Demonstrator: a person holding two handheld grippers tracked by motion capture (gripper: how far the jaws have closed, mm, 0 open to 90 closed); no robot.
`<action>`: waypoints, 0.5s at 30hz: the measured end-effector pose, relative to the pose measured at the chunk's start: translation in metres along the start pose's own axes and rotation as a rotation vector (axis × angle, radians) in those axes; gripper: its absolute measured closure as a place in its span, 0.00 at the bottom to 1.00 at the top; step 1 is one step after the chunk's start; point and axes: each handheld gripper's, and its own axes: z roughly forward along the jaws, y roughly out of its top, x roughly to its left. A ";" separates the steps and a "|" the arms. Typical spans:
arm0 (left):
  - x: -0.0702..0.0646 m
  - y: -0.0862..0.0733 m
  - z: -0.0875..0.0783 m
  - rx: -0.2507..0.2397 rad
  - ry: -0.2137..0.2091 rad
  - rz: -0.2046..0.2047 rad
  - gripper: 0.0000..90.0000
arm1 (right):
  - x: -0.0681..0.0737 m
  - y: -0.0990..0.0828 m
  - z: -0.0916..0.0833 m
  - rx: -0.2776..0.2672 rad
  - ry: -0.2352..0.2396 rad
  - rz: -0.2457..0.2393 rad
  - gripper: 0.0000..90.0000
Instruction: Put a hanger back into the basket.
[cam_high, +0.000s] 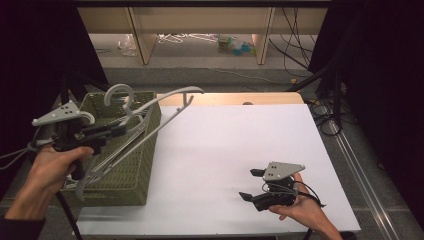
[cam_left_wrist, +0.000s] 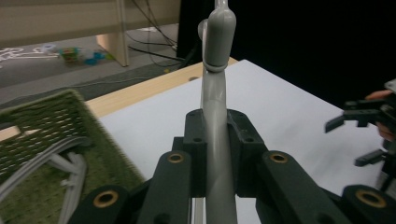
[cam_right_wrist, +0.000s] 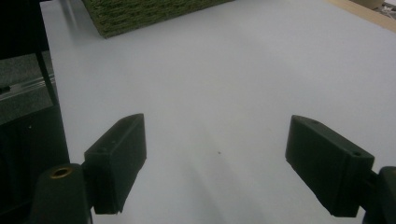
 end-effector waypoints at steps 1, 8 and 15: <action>0.005 0.000 -0.001 0.000 0.012 -0.002 0.88 | 0.000 0.000 0.000 0.004 0.001 0.003 0.24; 0.032 -0.002 -0.003 0.007 0.026 -0.063 0.88 | 0.001 -0.001 0.001 0.009 0.005 0.003 0.24; 0.050 -0.006 -0.004 0.010 0.048 -0.094 0.88 | 0.000 -0.001 0.001 0.016 0.007 0.004 0.24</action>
